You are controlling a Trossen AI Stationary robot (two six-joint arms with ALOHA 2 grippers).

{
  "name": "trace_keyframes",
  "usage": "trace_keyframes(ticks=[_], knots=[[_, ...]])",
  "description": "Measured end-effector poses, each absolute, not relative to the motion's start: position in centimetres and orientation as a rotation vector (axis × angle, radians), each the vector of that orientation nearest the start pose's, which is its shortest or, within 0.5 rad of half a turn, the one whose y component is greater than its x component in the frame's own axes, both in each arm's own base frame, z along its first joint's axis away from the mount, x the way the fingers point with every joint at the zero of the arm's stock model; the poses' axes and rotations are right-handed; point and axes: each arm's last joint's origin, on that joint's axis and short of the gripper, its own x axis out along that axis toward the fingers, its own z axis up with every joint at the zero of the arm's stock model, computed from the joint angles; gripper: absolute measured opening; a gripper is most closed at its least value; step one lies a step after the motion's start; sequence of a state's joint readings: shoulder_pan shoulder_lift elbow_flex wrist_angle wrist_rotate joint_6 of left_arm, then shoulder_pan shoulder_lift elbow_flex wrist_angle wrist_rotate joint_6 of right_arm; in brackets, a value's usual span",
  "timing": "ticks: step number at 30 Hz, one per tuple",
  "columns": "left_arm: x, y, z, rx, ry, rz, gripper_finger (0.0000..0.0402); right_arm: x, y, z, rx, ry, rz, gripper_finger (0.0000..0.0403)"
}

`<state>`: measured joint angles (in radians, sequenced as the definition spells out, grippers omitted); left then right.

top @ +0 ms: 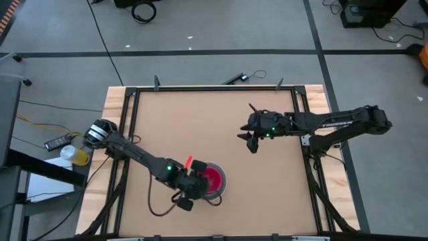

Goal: Nest bowls inside each other
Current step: Stack the red bowl on the blue pattern bowl, then return to Home Position

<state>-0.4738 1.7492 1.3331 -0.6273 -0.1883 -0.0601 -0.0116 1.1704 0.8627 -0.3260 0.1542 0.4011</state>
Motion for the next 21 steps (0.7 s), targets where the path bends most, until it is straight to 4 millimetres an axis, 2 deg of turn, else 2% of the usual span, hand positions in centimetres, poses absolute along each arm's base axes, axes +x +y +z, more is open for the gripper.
trace_keyframes(ticks=[5,8,10,12,16,19,21], knots=[[31.7,-14.2,26.9,0.280,0.921,-0.177,0.0190,24.0,-0.3,27.8,0.305,0.567,-0.334,0.0187],[31.3,-12.8,28.2,0.270,0.870,-0.140,0.0191,23.7,1.4,27.4,0.266,0.512,-0.332,0.0186],[30.4,-11.9,28.4,0.268,0.815,-0.128,0.0191,23.5,2.9,26.2,0.236,0.471,-0.321,0.0186],[29.5,-10.9,28.0,0.232,0.701,-0.119,0.0191,23.1,4.4,24.9,0.204,0.436,-0.320,0.0185],[26.6,-8.3,25.3,0.136,0.489,-0.069,0.0192,21.9,6.6,22.6,0.120,0.369,-0.309,0.0185],[24.1,-6.4,23.6,0.076,0.288,0.029,0.0192,21.1,8.1,22.0,0.002,0.286,-0.265,0.0185],[22.6,-5.3,22.3,0.049,0.179,0.118,0.0192,20.7,8.6,22.0,-0.036,0.218,-0.310,0.0185]])
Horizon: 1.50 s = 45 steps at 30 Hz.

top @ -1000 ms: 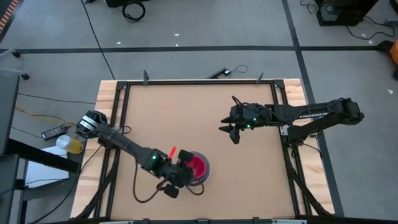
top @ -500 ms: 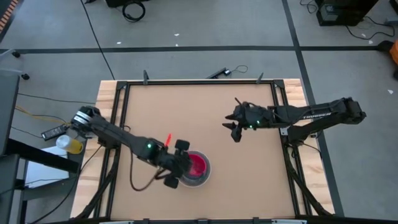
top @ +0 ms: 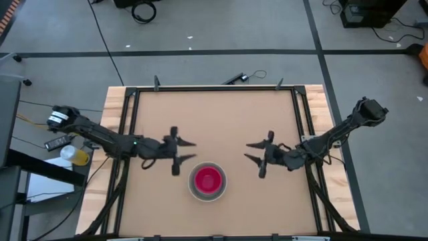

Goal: Nest bowls inside each other
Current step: Return to Home Position

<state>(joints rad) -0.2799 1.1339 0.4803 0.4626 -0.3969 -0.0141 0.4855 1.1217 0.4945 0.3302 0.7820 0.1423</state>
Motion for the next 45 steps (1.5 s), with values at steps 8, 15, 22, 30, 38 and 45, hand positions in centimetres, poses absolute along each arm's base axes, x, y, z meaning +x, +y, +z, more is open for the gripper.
trace_keyframes(ticks=[8,15,22,30,38,45], knots=[[19.8,-2.6,18.5,-0.105,0.075,0.285,0.0188,20.5,7.1,21.1,-0.026,0.196,-0.522,0.0180],[17.0,-1.2,19.7,-0.146,-0.192,0.177,0.0152,19.3,7.3,21.2,-0.038,0.221,-0.425,0.0130],[13.1,-0.2,19.0,-0.086,-0.237,0.236,0.0119,15.2,6.4,22.4,0.064,0.087,-0.351,0.0056],[12.1,0.2,21.0,-0.082,-0.059,0.264,0.0114,12.2,4.8,24.2,0.131,-0.041,-0.307,0.0012],[10.5,0.3,20.9,-0.059,-0.025,0.256,0.0114,11.0,4.6,22.1,0.183,-0.026,-0.262,0.0007],[9.5,0.3,20.9,-0.044,-0.036,0.255,0.0114,10.3,4.5,20.5,0.181,-0.027,-0.287,0.0006]])
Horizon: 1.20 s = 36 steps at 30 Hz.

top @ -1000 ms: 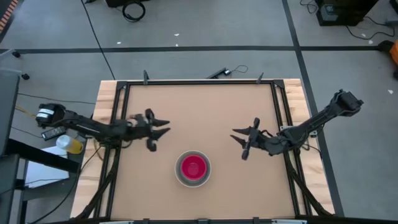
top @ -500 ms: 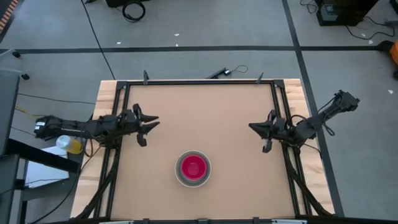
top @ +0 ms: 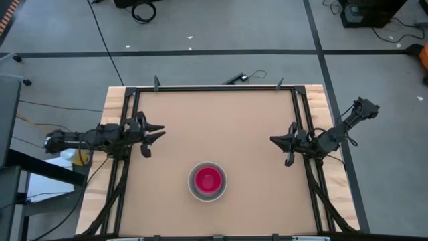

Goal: Nest bowls inside each other
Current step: Return to Home Position

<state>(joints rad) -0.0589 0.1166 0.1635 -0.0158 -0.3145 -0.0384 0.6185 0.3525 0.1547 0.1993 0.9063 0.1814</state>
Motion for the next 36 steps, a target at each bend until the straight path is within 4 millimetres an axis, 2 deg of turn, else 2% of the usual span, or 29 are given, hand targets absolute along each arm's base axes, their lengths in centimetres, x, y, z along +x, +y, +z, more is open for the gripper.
trace_keyframes(ticks=[5,14,26,36], knots=[[9.1,0.4,20.1,-0.037,0.006,0.255,0.0114,9.7,4.4,19.9,0.164,-0.025,-0.284,0.0006],[9.3,0.3,17.4,-0.066,0.016,0.254,0.0114,9.2,4.2,18.4,0.190,-0.037,-0.259,0.0006],[9.7,0.2,17.1,-0.095,-0.062,0.213,0.0114,8.8,4.7,16.5,0.223,-0.015,-0.245,0.0006],[9.7,0.0,17.1,-0.098,-0.059,0.200,0.0114,8.7,4.9,16.3,0.218,0.001,-0.238,0.0007]])
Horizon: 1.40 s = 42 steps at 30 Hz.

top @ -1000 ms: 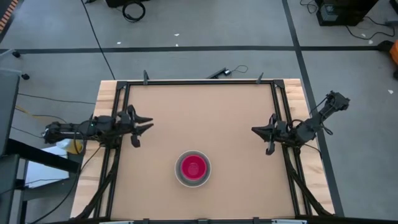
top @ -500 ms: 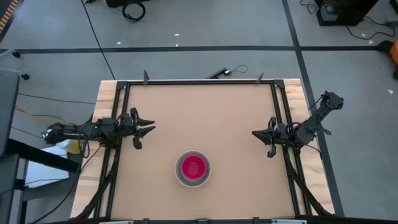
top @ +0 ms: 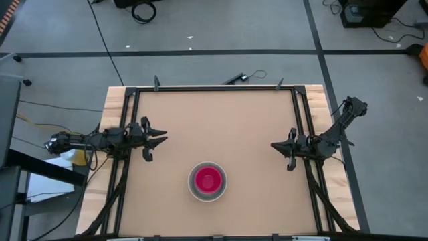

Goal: Nest bowls inside each other
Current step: Return to Home Position

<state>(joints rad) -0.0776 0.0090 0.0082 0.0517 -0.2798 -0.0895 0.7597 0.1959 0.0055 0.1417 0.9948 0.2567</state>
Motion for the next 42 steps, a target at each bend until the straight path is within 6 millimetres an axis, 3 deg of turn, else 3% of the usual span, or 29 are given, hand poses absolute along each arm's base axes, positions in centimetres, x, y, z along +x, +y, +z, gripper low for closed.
trace_keyframes(ticks=[15,19,22,42], knots=[[9.7,0.1,17.0,-0.099,-0.055,0.203,0.0114,8.8,5.4,16.3,0.219,0.026,-0.062,0.0027],[9.7,0.1,17.0,-0.099,-0.055,0.203,0.0114,8.8,5.2,17.1,0.448,-0.053,-0.096,0.0026],[9.7,0.1,17.0,-0.099,-0.055,0.203,0.0114,8.7,5.2,17.7,0.522,-0.095,-0.087,0.0027],[9.7,0.1,17.0,-0.099,-0.055,0.203,0.0114,8.7,5.3,18.0,0.517,-0.113,-0.026,0.0028]])
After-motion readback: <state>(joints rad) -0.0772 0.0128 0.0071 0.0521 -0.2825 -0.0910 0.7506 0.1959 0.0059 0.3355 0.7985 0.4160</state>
